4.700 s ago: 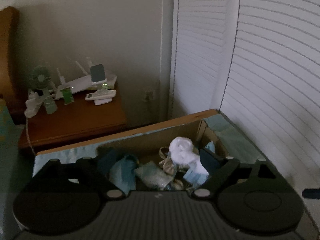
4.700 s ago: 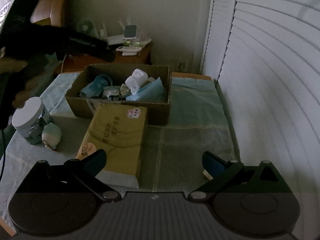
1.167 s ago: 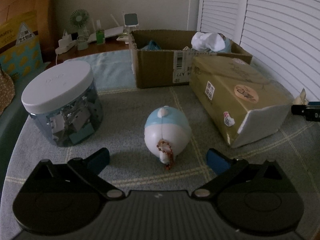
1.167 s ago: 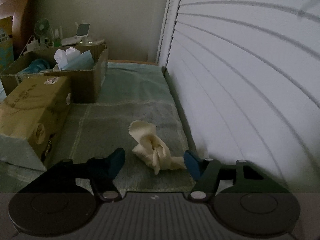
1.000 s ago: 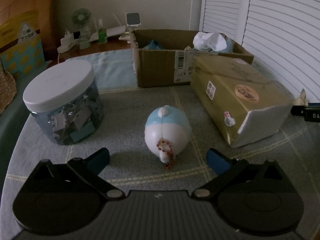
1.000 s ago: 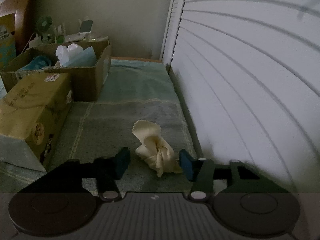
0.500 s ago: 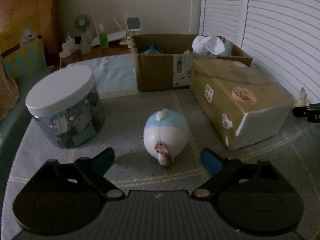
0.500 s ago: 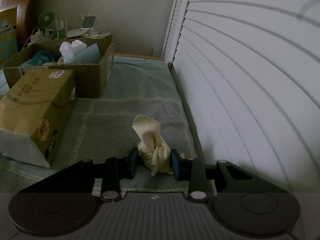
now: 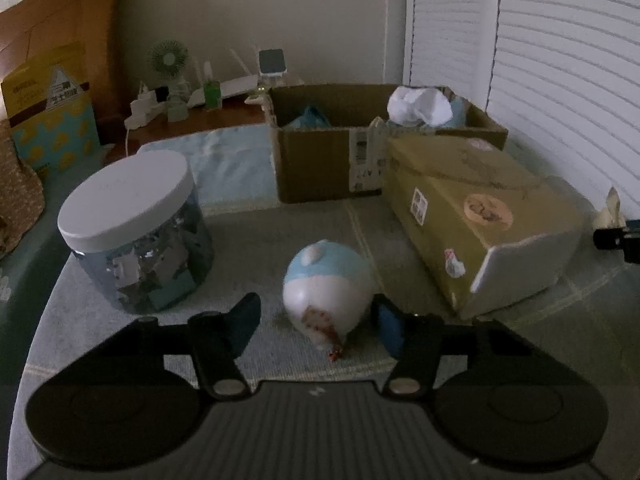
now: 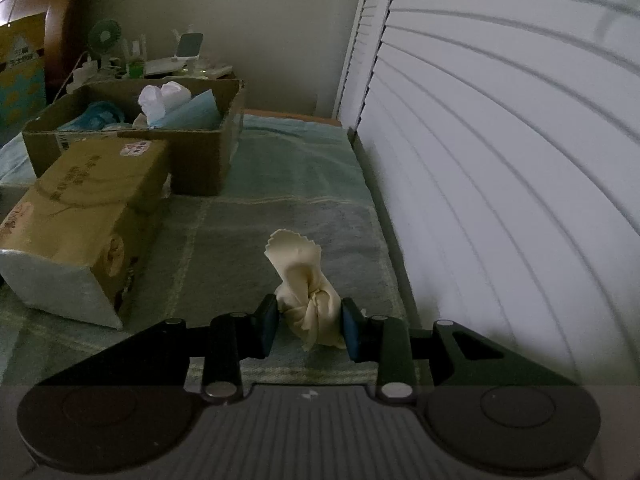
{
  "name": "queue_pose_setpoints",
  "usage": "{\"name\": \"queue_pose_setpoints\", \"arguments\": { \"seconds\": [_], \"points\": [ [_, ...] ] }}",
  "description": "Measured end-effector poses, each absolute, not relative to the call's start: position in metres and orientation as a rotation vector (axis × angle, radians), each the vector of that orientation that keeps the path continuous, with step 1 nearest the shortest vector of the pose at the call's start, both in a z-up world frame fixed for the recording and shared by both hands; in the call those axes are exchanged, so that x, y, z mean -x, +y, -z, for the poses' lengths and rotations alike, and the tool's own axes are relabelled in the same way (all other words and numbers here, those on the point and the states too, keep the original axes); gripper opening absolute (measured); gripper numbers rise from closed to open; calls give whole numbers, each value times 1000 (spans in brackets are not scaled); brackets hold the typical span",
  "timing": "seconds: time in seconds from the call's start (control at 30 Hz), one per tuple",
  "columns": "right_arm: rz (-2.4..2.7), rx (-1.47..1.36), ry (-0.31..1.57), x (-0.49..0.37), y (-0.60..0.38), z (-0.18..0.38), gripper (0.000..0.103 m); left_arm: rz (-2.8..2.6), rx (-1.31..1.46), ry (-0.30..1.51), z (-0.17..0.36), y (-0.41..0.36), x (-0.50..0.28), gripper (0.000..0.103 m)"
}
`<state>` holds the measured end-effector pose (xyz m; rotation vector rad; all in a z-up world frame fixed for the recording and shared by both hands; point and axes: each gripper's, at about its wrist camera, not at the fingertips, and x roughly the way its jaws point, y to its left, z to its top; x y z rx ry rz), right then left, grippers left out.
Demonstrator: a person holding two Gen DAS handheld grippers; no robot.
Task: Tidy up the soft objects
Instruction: 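Grasp the white-and-blue round plush with the left gripper while the right holds the cream cloth, then carry the cream cloth into the box and open the right gripper while the left holds the plush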
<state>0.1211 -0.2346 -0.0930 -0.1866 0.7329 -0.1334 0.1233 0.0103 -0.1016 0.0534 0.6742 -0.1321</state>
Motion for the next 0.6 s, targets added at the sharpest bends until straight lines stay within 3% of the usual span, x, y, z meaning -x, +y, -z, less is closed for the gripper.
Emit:
{"name": "queue_pose_setpoints", "arguments": {
  "seconds": [0.27, 0.37, 0.6],
  "points": [
    [128, 194, 731, -118, -233, 89, 38, 151, -40, 652, 99, 9, -126, 57],
    [127, 199, 733, -116, -231, 89, 38, 168, -42, 652, 99, 7, -129, 44],
    [123, 209, 732, -114, -228, 84, 38, 193, -25, 657, 97, 10, -129, 43]
  ]
}}
